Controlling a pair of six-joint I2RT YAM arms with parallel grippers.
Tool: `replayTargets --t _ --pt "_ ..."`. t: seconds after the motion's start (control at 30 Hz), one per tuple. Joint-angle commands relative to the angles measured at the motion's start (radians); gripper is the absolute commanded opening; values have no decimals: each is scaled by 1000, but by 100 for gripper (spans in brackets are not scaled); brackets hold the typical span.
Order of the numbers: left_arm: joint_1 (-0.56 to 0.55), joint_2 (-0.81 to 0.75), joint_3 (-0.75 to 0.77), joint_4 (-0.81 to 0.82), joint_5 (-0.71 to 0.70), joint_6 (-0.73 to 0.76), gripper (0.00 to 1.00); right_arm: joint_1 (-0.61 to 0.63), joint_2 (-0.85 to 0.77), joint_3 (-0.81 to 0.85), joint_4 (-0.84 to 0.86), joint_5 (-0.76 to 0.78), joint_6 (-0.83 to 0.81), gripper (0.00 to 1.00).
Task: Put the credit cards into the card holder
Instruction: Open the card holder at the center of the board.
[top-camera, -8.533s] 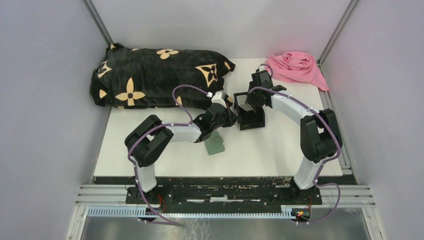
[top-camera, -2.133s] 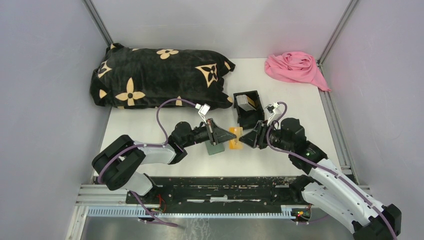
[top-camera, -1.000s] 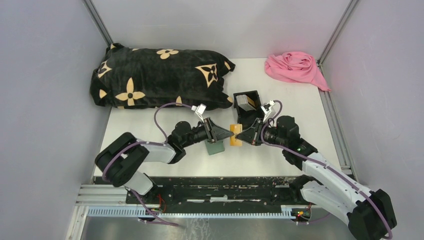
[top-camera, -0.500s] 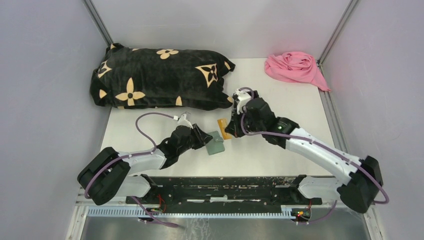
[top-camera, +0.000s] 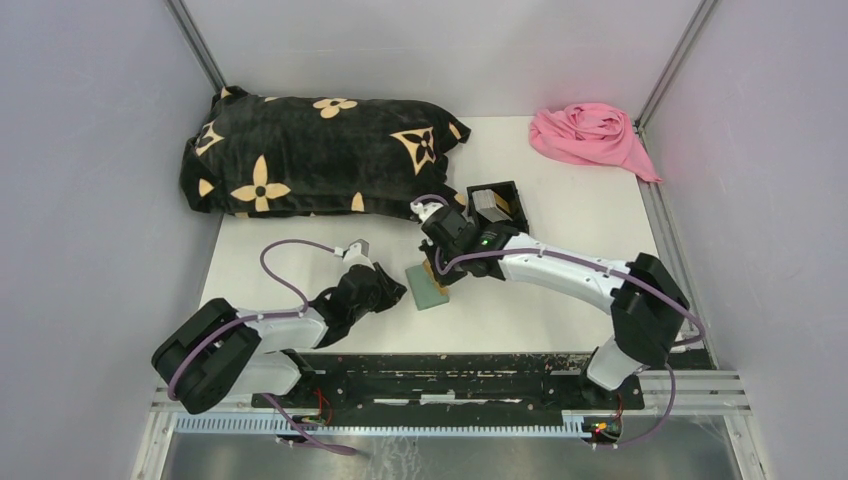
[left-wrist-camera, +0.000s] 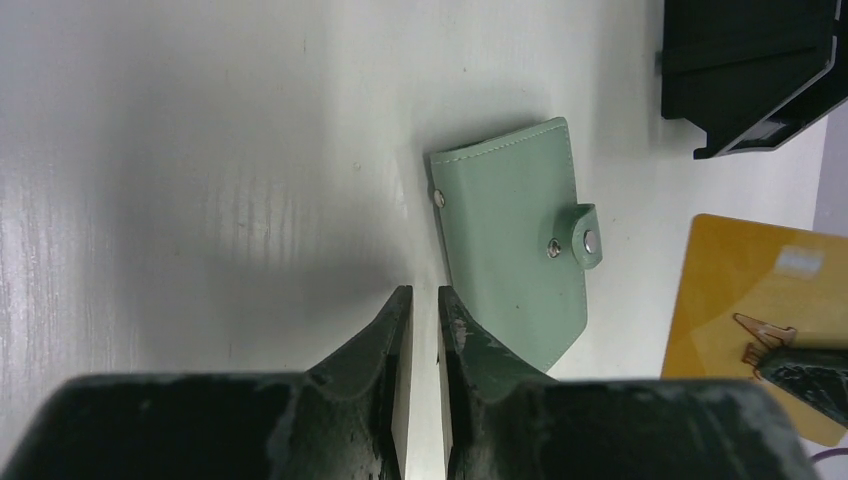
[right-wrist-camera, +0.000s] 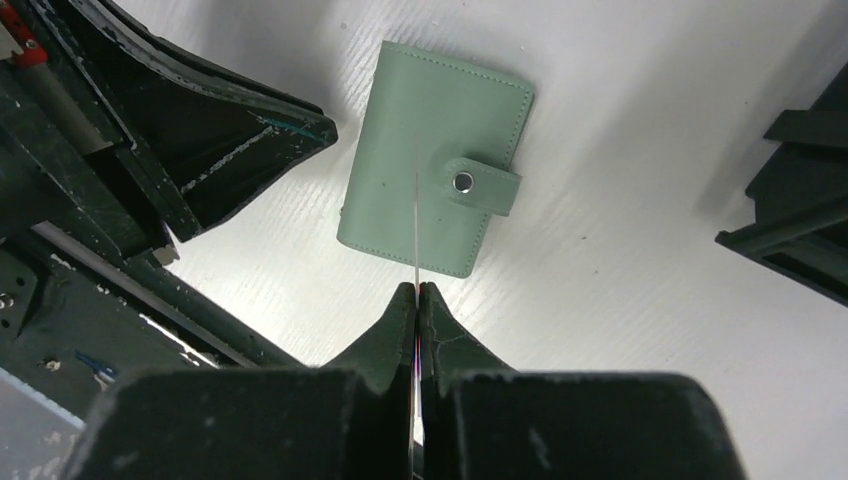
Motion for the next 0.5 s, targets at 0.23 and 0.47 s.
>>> replayTargets --t 0.23,0.47 --pt "4 31 -1 56 -36 30 20 62 151 141 -41 98 -5 1" --pt "3 27 5 49 -40 31 19 68 212 157 -61 140 -5 1"
